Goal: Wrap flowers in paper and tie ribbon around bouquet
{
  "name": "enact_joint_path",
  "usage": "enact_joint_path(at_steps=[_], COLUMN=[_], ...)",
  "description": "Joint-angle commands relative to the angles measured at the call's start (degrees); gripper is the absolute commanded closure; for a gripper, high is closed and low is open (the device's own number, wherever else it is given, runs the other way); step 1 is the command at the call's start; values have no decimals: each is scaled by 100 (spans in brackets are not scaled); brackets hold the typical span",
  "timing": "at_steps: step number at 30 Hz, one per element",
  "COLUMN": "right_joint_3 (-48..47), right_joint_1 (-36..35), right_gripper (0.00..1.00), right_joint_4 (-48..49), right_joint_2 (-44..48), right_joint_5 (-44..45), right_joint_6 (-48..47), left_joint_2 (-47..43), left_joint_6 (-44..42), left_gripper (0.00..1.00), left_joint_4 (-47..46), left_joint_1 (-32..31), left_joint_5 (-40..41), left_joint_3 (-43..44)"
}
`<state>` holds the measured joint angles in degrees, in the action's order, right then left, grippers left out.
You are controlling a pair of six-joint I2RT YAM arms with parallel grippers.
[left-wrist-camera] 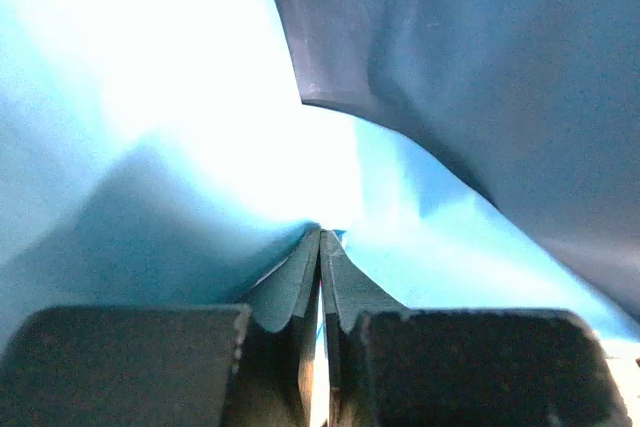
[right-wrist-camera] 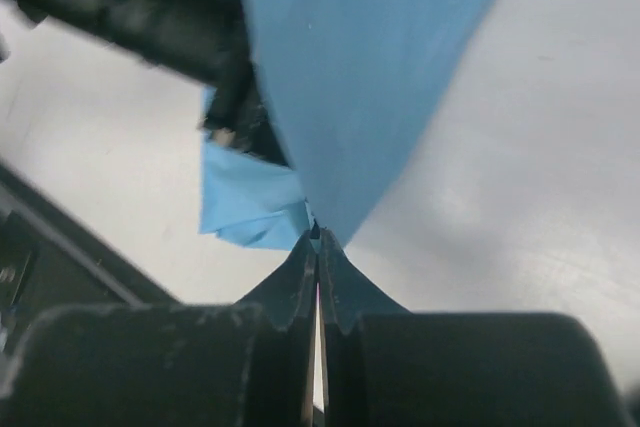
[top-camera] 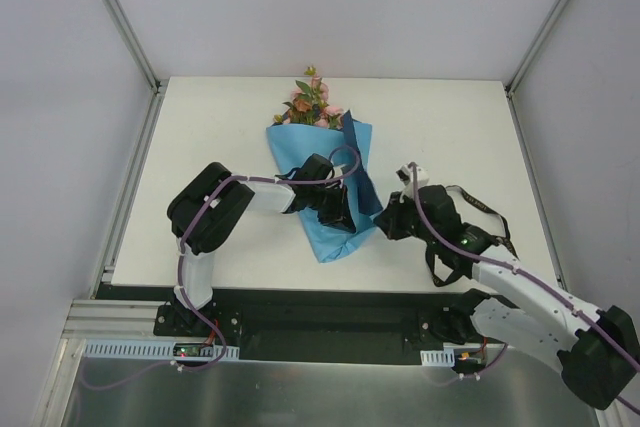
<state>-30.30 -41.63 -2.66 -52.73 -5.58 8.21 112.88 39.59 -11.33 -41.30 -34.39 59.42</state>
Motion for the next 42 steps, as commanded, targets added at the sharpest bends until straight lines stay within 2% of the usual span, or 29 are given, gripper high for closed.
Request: enact_joint_path(at_steps=[1, 3, 4, 5, 6, 8, 9, 13, 15, 17, 19, 21, 22, 25, 27, 34, 38, 42], right_joint_3=[-55, 42, 77, 112, 173, 244, 270, 139, 200, 113, 112, 51, -27, -248, -230, 147, 647, 570], right_joint_1=[916, 1199, 1366, 1403, 1403, 1272, 1184, 271, 252, 243, 208, 199, 207, 190, 181, 32, -21, -12], right_gripper=[100, 89, 80, 60, 55, 46, 46, 44, 47, 56, 56, 67, 78, 93, 98, 99, 100, 100], right_joint_4=[-1330, -1614, -1781, -1834, -1844, -1835, -1774, -1635, -1143, -658, -108, 238, 448, 773, 942, 1496, 1479, 715], right_joint_2=[334, 246, 211, 202, 237, 359, 543, 965, 888, 406, 1, -622, -833, -1511, -1845, -2636, -2287, -1838], right_joint_5=[1077, 1025, 937, 849, 614, 252, 25, 190, -212, -372, -662, -847, -874, -1032, -1137, -1050, -945, -488], right_joint_6=[838, 1042, 1086, 1104, 1069, 991, 903, 954, 1304, 1516, 1709, 1746, 1633, 1535, 1552, 1526, 1579, 1236], left_joint_2=[-47, -3, 6, 23, 24, 32, 32, -3, -3, 15, 32, 94, 111, 155, 120, 138, 147, 208], left_joint_6=[-171, -163, -163, -154, -154, -154, -145, -145, -127, -110, -75, -40, -22, 13, 13, -22, -57, -66], left_gripper=[99, 100, 100, 100, 100, 100, 100, 100, 100, 100, 100, 100, 100, 100, 100, 100, 100, 100], left_joint_4=[246, 219, 219, 211, 210, 210, 210, 210, 210, 193, 193, 140, 131, 123, 114, 114, 114, 114], left_joint_1=[-54, -45, -54, -54, -54, -54, -54, -54, -54, -45, -45, -54, -45, -45, -45, -54, -45, -45], left_joint_5=[188, 187, 179, 178, 170, 152, 135, 99, 108, 108, 73, 47, 3, -15, -6, -6, -24, -76], left_joint_3=[-167, -167, -167, -150, -141, -141, -132, -141, -132, -115, -88, -71, -62, -44, -88, -132, -123, -97])
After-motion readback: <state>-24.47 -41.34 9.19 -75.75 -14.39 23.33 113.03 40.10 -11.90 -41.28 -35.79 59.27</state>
